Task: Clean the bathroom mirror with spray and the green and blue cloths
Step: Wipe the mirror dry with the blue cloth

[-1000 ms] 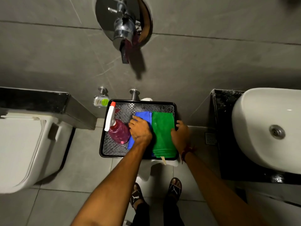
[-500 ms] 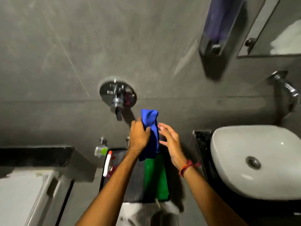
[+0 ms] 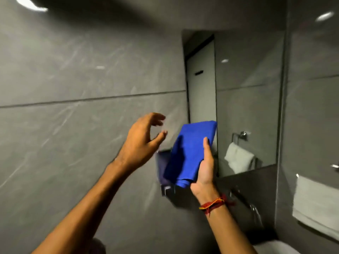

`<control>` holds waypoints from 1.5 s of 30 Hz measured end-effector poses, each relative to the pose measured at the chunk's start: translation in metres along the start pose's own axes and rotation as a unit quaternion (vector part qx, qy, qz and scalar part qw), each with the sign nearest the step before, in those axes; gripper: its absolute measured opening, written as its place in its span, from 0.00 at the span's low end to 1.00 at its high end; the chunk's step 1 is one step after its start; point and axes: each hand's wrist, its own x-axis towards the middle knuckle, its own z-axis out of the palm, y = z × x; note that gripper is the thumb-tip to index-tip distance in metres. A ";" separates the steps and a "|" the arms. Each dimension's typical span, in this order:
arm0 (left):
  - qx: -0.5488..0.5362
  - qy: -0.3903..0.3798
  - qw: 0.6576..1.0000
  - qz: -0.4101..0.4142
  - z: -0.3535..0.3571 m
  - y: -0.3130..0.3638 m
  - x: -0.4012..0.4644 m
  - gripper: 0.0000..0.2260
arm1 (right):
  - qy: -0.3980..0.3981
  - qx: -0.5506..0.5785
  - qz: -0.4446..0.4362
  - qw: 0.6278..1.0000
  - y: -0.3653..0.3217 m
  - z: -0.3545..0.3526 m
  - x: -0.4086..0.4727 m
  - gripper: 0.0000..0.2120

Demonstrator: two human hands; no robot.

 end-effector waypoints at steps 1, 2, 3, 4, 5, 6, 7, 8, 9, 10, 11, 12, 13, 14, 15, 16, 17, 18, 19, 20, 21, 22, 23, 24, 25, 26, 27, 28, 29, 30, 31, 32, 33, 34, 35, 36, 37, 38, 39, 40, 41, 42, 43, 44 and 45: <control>0.058 0.018 0.998 0.022 -0.002 -0.004 0.023 0.17 | 0.015 -0.017 -0.056 0.998 -0.020 0.005 0.019 0.26; 0.118 0.038 0.992 0.035 -0.004 -0.010 0.045 0.19 | 0.022 -0.035 -0.106 0.993 -0.040 0.011 0.037 0.25; 0.177 0.059 0.981 0.045 -0.005 -0.016 0.071 0.21 | 0.023 -0.076 -0.164 0.983 -0.063 0.019 0.062 0.23; 0.229 0.078 0.969 0.045 -0.008 -0.025 0.093 0.24 | 0.018 -0.116 -0.217 0.969 -0.083 0.026 0.083 0.20; 0.269 0.085 0.959 0.033 -0.010 -0.033 0.113 0.26 | 0.012 -0.168 -0.256 0.952 -0.100 0.033 0.108 0.19; 0.291 0.080 0.953 0.012 -0.010 -0.043 0.128 0.28 | 0.009 -0.247 -0.291 0.924 -0.111 0.036 0.133 0.21; 0.302 0.074 0.951 -0.006 -0.008 -0.053 0.144 0.30 | 0.016 -0.343 -0.311 0.886 -0.120 0.039 0.161 0.27; 0.310 0.067 0.948 -0.017 -0.004 -0.063 0.152 0.31 | 0.035 -0.452 -0.310 0.836 -0.122 0.043 0.182 0.33; 0.326 0.069 0.943 -0.015 0.002 -0.073 0.160 0.32 | 0.083 -0.554 -0.331 0.759 -0.123 0.047 0.206 0.35; 0.346 0.080 0.935 -0.007 0.010 -0.081 0.162 0.32 | 0.134 -0.639 -0.364 0.664 -0.126 0.052 0.225 0.34; 0.363 0.099 0.926 0.002 0.016 -0.087 0.162 0.33 | 0.164 -0.678 -0.401 0.594 -0.132 0.060 0.239 0.32; 0.375 0.122 0.919 0.012 0.022 -0.092 0.165 0.34 | 0.164 -0.689 -0.433 0.558 -0.145 0.074 0.250 0.32; 0.385 0.140 0.912 0.020 0.026 -0.097 0.167 0.34 | 0.156 -0.686 -0.457 0.544 -0.160 0.088 0.260 0.33; 0.393 0.157 0.906 0.029 0.029 -0.100 0.170 0.35 | 0.147 -0.682 -0.478 0.533 -0.177 0.103 0.270 0.34; 0.402 0.167 0.900 0.033 0.031 -0.102 0.171 0.35 | 0.139 -0.680 -0.497 0.522 -0.186 0.117 0.275 0.36; 0.406 0.176 0.896 0.037 0.031 -0.103 0.172 0.35 | 0.124 -0.684 -0.515 0.502 -0.187 0.126 0.278 0.37; 0.408 0.183 0.894 0.040 0.033 -0.104 0.173 0.35 | 0.103 -0.694 -0.535 0.472 -0.178 0.130 0.277 0.36; 0.409 0.188 0.892 0.041 0.033 -0.104 0.172 0.35 | 0.078 -0.707 -0.551 0.437 -0.162 0.129 0.274 0.33; 0.411 0.192 0.890 0.042 0.034 -0.105 0.172 0.35 | 0.047 -0.719 -0.568 0.398 -0.142 0.119 0.270 0.30; 0.414 0.196 0.888 0.041 0.036 -0.105 0.171 0.35 | 0.018 -0.729 -0.584 0.356 -0.122 0.103 0.265 0.29; 0.417 0.200 0.886 0.040 0.036 -0.106 0.171 0.35 | -0.003 -0.733 -0.595 0.330 -0.107 0.083 0.262 0.28; 0.419 0.203 0.884 0.040 0.036 -0.106 0.173 0.35 | -0.018 -0.733 -0.604 0.314 -0.100 0.063 0.262 0.28; 0.421 0.204 0.883 0.038 0.036 -0.106 0.174 0.35 | -0.023 -0.733 -0.608 0.304 -0.100 0.047 0.263 0.28; 0.422 0.205 0.882 0.038 0.037 -0.107 0.175 0.35 | -0.016 -0.737 -0.603 0.304 -0.109 0.039 0.267 0.28; 0.423 0.206 0.881 0.041 0.038 -0.107 0.176 0.35 | 0.007 -0.740 -0.594 0.315 -0.125 0.039 0.272 0.28; 0.425 0.206 0.880 0.044 0.038 -0.108 0.176 0.36 | 0.046 -0.738 -0.580 0.342 -0.143 0.046 0.278 0.28; 0.425 0.207 0.880 0.046 0.039 -0.109 0.177 0.36 | 0.092 -0.728 -0.565 0.379 -0.164 0.060 0.284 0.28; 0.428 0.207 0.878 0.049 0.039 -0.109 0.177 0.36 | 0.127 -0.711 -0.546 0.425 -0.186 0.078 0.289 0.28; 0.429 0.209 0.877 0.052 0.039 -0.110 0.177 0.36 | 0.146 -0.694 -0.532 0.462 -0.202 0.097 0.292 0.28; 0.428 0.211 0.877 0.055 0.039 -0.110 0.177 0.36 | 0.151 -0.685 -0.528 0.479 -0.211 0.116 0.294 0.28; 0.424 0.213 0.878 0.057 0.039 -0.111 0.177 0.36 | 0.144 -0.686 -0.535 0.472 -0.209 0.131 0.294 0.28; 0.420 0.216 0.879 0.059 0.039 -0.111 0.177 0.36 | 0.126 -0.693 -0.552 0.446 -0.199 0.141 0.294 0.28; 0.418 0.220 0.880 0.061 0.038 -0.113 0.177 0.36 | 0.096 -0.701 -0.574 0.413 -0.185 0.144 0.291 0.28; 0.415 0.223 0.880 0.062 0.039 -0.115 0.177 0.35 | 0.061 -0.709 -0.594 0.376 -0.169 0.138 0.287 0.27; 0.412 0.229 0.879 0.065 0.040 -0.117 0.177 0.35 | 0.028 -0.713 -0.611 0.342 -0.154 0.126 0.283 0.27; 0.411 0.234 0.878 0.068 0.040 -0.119 0.179 0.35 | 0.000 -0.720 -0.616 0.319 -0.143 0.108 0.280 0.27; 0.409 0.238 0.878 0.072 0.042 -0.121 0.180 0.35 | -0.016 -0.726 -0.615 0.306 -0.137 0.087 0.279 0.27; 0.409 0.243 0.876 0.075 0.043 -0.124 0.181 0.35 | -0.023 -0.728 -0.616 0.300 -0.137 0.067 0.281 0.27; 0.409 0.246 0.875 0.079 0.045 -0.126 0.183 0.36 | -0.017 -0.728 -0.615 0.301 -0.145 0.051 0.284 0.27; 0.411 0.248 0.874 0.081 0.046 -0.129 0.185 0.36 | 0.005 -0.730 -0.610 0.308 -0.158 0.039 0.289 0.28; 0.411 0.250 0.873 0.081 0.047 -0.132 0.187 0.36 | 0.040 -0.730 -0.601 0.321 -0.176 0.030 0.297 0.28; 0.411 0.251 0.873 0.082 0.048 -0.134 0.188 0.36 | 0.084 -0.723 -0.587 0.355 -0.199 0.021 0.304 0.27; 0.411 0.254 0.872 0.083 0.048 -0.136 0.189 0.36 | 0.127 -0.701 -0.565 0.417 -0.225 0.011 0.311 0.28; 0.413 0.256 0.870 0.087 0.049 -0.138 0.190 0.36 | 0.169 -0.664 -0.533 0.496 -0.252 -0.001 0.317 0.30; 0.416 0.259 0.867 0.088 0.049 -0.140 0.191 0.36 | 0.204 -0.623 -0.497 0.569 -0.278 -0.015 0.321 0.32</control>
